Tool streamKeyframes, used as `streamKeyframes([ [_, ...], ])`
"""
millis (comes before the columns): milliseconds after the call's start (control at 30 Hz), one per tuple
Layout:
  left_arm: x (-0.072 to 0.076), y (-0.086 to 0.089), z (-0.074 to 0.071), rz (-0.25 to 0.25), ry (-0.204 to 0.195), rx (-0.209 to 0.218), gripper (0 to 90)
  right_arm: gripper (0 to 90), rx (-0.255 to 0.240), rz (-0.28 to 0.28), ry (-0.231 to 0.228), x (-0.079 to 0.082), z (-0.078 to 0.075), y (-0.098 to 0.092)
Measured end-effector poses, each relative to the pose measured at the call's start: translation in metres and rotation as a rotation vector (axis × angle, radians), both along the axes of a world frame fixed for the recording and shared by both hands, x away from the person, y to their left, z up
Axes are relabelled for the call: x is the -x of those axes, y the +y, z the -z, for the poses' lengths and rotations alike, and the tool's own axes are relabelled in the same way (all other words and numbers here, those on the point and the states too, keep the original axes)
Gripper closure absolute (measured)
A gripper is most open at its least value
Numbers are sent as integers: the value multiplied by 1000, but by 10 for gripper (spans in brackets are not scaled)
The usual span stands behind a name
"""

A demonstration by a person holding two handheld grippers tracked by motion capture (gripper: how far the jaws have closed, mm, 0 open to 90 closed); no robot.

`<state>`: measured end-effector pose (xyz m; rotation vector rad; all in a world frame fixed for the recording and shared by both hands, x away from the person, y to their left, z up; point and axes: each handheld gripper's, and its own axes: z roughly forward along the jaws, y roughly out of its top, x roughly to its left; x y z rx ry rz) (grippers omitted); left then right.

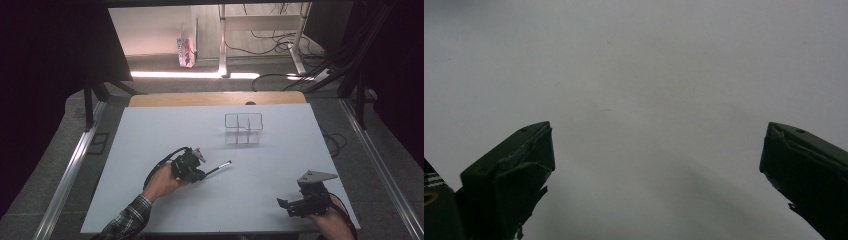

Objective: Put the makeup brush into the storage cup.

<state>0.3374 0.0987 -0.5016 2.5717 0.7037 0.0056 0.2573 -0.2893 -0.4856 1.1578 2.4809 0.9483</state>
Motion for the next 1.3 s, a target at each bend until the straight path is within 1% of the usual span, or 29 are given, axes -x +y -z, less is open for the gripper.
streamKeyframes([
  [300, 8, 11, -6, -23, -28, 56, 842, 0, -20, 8, 2, -1, 0, -2],
  [433, 13, 15, -9, -50, -41, 100, 842, 0, -31, 13, 0, 0, -1, -3],
  [567, 18, 19, -11, -57, -64, 127, 842, 0, -36, 13, -5, 0, -2, -3],
  [700, 23, 23, -13, -63, -78, 131, 842, 0, -39, 11, -10, 0, -3, -3],
  [800, 28, 25, -13, -73, -90, 145, 842, 0, -43, 11, -12, 0, -3, -3],
  [867, 30, 27, -15, -79, -97, 153, 842, 0, -48, 9, -17, 0, -3, -3],
  [933, 33, 29, -16, -86, -110, 170, 842, 0, -51, 8, -19, 1, -4, -4],
  [1067, 40, 34, -18, -101, -123, 204, 842, 0, -64, 2, -28, 1, -5, -4],
  [1200, 46, 39, -20, -114, -138, 237, 842, 0, -86, -6, -51, 2, -8, -3],
  [1300, 49, 42, -22, -122, -143, 260, 842, 0, -100, -3, -56, 2, -9, -4],
])
